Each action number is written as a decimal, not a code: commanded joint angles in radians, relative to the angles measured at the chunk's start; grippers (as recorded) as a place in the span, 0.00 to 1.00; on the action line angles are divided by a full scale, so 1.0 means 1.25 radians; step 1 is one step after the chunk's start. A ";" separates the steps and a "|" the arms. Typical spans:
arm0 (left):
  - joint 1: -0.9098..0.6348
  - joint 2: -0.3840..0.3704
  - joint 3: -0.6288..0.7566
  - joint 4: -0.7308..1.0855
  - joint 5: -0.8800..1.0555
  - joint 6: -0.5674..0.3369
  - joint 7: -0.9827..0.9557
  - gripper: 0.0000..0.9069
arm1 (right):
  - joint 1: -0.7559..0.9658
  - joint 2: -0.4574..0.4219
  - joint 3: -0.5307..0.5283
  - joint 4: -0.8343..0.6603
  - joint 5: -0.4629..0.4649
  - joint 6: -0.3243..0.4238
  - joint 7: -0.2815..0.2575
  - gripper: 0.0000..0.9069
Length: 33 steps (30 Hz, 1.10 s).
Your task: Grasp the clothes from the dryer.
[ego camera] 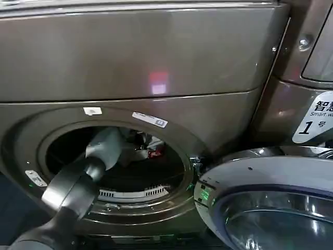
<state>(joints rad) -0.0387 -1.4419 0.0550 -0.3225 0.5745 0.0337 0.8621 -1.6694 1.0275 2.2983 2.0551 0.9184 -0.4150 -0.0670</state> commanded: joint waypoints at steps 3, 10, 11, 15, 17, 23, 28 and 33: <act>0.197 0.049 -0.155 -0.350 -0.314 0.071 -0.355 0.00 | 0.003 -0.005 0.002 0.000 0.002 -0.004 0.004 1.00; 0.331 0.054 -0.232 -0.562 -0.372 0.039 -0.562 0.00 | 0.000 -0.009 0.014 -0.002 0.004 -0.006 0.002 1.00; 0.362 0.050 -0.248 -0.613 -0.383 0.045 -0.586 0.00 | 0.000 -0.009 0.014 -0.003 0.003 -0.005 0.004 1.00; 0.433 0.031 -0.280 -0.718 -0.384 0.001 -0.690 0.00 | 0.002 -0.009 0.011 0.001 0.003 0.015 -0.005 1.00; 0.468 0.021 -0.299 -0.761 -0.382 -0.028 -0.738 0.00 | 0.003 -0.007 0.011 0.004 0.005 0.022 -0.009 1.00; 0.566 0.003 -0.345 -0.864 -0.350 -0.087 -0.845 0.00 | 0.002 -0.001 0.011 0.009 -0.008 0.042 -0.017 1.00; 0.651 -0.012 -0.381 -0.983 -0.335 -0.096 -0.881 0.00 | 0.005 0.006 0.003 0.010 -0.025 0.058 -0.016 1.00; 0.724 -0.024 -0.398 -1.056 -0.320 -0.111 -0.897 0.00 | 0.009 0.007 -0.001 0.010 -0.031 0.064 -0.013 1.00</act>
<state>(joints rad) 0.6611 -1.4541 -0.3789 -1.3858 0.1600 -0.0575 -0.1248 -1.6612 1.0366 2.3004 2.0659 0.8935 -0.3525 -0.0845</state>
